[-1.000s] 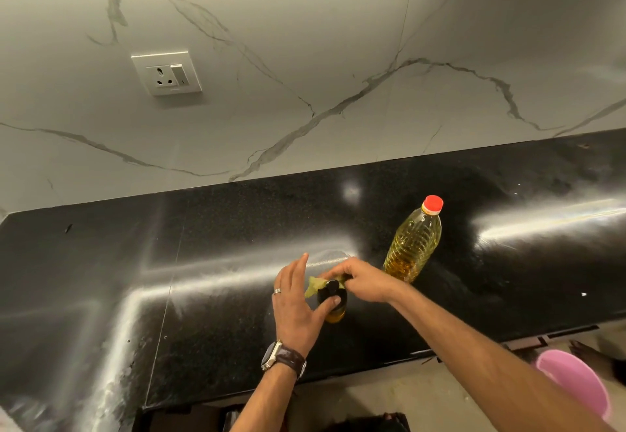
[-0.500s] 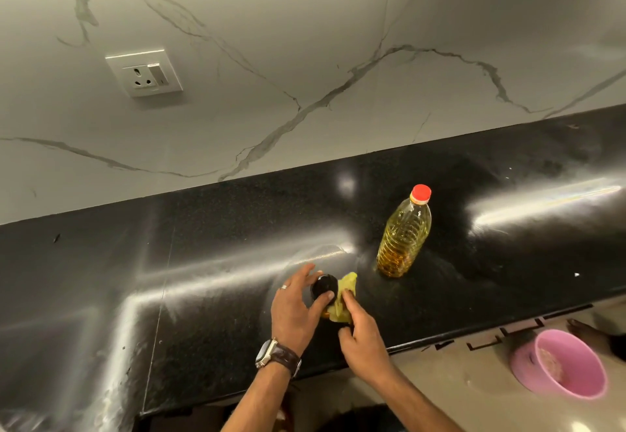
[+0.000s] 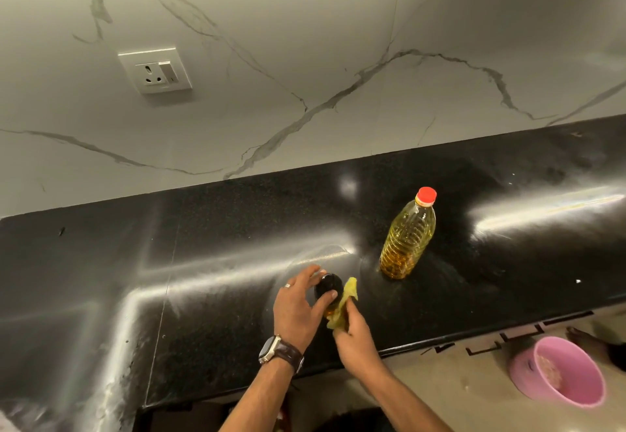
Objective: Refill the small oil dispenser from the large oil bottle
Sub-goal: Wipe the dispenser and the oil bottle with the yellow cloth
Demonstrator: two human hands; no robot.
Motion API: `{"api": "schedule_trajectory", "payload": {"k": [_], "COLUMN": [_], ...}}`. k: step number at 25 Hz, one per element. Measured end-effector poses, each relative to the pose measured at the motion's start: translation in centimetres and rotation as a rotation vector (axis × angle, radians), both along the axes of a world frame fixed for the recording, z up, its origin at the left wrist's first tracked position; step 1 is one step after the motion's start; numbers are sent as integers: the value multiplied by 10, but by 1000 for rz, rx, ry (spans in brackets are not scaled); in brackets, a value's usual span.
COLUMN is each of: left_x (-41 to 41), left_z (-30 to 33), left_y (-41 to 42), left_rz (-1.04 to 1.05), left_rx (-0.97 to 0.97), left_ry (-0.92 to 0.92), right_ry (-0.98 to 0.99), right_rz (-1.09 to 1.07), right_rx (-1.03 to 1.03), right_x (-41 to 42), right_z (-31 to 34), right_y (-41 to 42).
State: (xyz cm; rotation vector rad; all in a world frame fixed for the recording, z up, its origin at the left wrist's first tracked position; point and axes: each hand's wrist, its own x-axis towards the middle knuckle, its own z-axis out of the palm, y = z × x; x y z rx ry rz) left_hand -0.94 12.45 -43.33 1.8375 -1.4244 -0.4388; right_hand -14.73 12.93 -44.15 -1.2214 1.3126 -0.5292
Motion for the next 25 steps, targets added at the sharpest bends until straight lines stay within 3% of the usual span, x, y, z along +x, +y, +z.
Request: {"api": "schedule_trajectory", "payload": {"k": [4,9,14,16,20,22,25], "left_x": [2,4,4,4,5,5,3], "left_z": [-1,-1,-2,-2,-1,0,2], "left_y": [-2,-1,-2,-2,-1,-2,-2], "left_rz": [-9,-5,-18,-9,0,14,16], "left_rx": [11,41,51,54,66,82,102], "left_ry": [-20,-26,15,18,-54,-82,-71], "right_ry": [-119,-36,-2,-178,-802,-866,-699], "right_rz": [4,227,-15,-233,-623,-596,-516], "right_rx": [-50,-41,97,278,715,753,741], "right_x": [3,-9,14,28,11,-5,1], "right_z": [16,18,0,8,48,60,55], "right_y": [-14,-57,-18,-6,-43,-55,-60]}}
